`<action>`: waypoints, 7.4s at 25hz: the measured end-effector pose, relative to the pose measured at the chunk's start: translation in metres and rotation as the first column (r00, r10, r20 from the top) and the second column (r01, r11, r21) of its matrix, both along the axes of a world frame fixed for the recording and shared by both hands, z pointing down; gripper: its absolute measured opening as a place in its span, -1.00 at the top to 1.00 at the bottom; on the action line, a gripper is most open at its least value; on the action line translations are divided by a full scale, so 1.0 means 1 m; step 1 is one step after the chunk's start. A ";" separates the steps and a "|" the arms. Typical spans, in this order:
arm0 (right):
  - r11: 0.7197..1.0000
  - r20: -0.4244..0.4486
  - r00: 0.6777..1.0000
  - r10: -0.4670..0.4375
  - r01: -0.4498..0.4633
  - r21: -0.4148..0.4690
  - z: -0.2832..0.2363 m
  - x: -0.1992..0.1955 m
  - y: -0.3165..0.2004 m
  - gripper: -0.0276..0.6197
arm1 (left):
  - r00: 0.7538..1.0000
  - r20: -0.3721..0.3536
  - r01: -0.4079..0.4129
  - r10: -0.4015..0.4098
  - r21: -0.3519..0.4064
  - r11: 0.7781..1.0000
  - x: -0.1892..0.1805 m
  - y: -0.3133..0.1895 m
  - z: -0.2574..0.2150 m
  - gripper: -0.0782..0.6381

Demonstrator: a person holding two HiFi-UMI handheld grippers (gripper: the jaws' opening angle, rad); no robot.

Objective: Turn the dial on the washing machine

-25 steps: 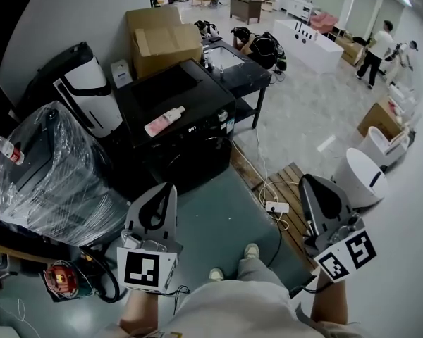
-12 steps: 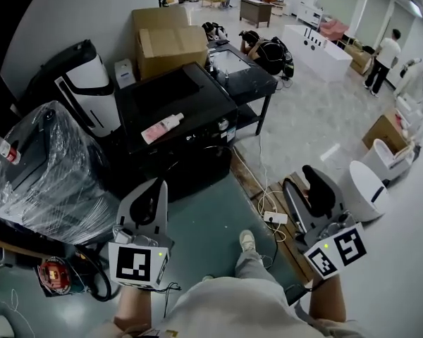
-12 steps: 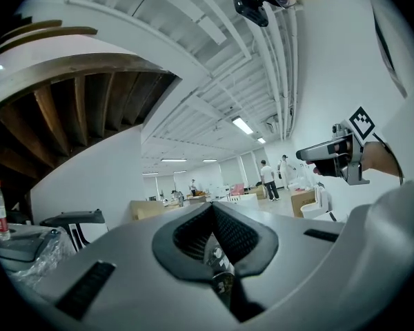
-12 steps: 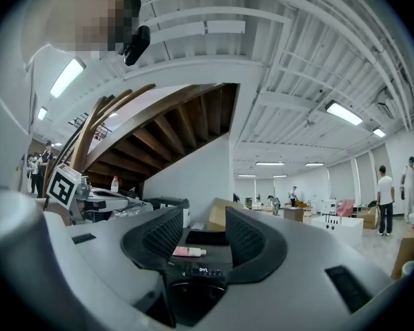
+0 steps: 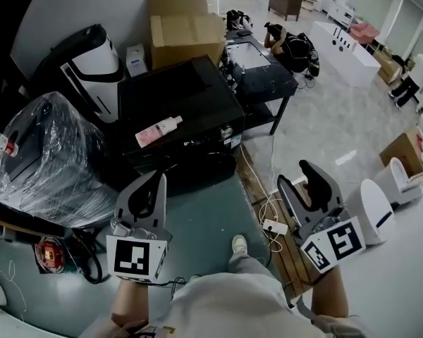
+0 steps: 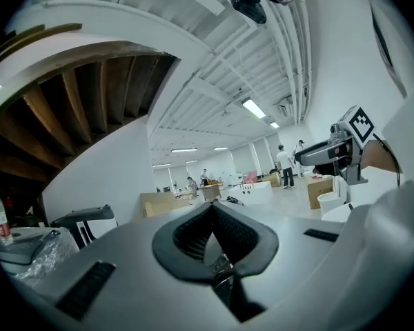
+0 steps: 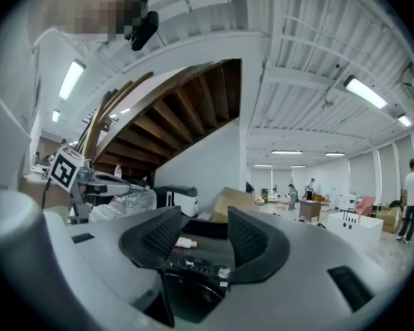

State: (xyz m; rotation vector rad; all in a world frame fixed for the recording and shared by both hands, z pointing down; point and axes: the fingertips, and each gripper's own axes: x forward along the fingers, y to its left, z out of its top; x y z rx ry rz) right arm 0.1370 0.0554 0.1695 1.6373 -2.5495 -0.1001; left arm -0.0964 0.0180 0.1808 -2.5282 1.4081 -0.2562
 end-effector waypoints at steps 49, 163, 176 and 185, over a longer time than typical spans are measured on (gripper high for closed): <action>0.968 -0.117 0.977 -0.178 0.151 -0.202 0.160 -0.024 -0.252 0.20 | 0.960 0.077 0.275 -0.268 -0.104 0.956 -0.021 -0.133 0.080 0.73; 0.982 0.068 0.992 -0.111 0.120 -0.146 0.103 -0.060 -0.213 0.79 | 0.986 0.042 0.167 -0.162 -0.153 0.974 -0.038 -0.128 0.074 0.73; 0.977 0.090 0.973 -0.214 0.214 0.006 -0.004 -0.085 -0.125 0.82 | 0.987 -0.006 0.162 -0.162 0.009 0.987 -0.043 -0.079 -0.013 0.73; 0.977 0.166 0.964 -0.207 0.212 -0.016 0.000 -0.076 -0.103 0.83 | 0.984 -0.012 0.178 -0.178 0.008 0.984 -0.051 -0.059 -0.010 0.73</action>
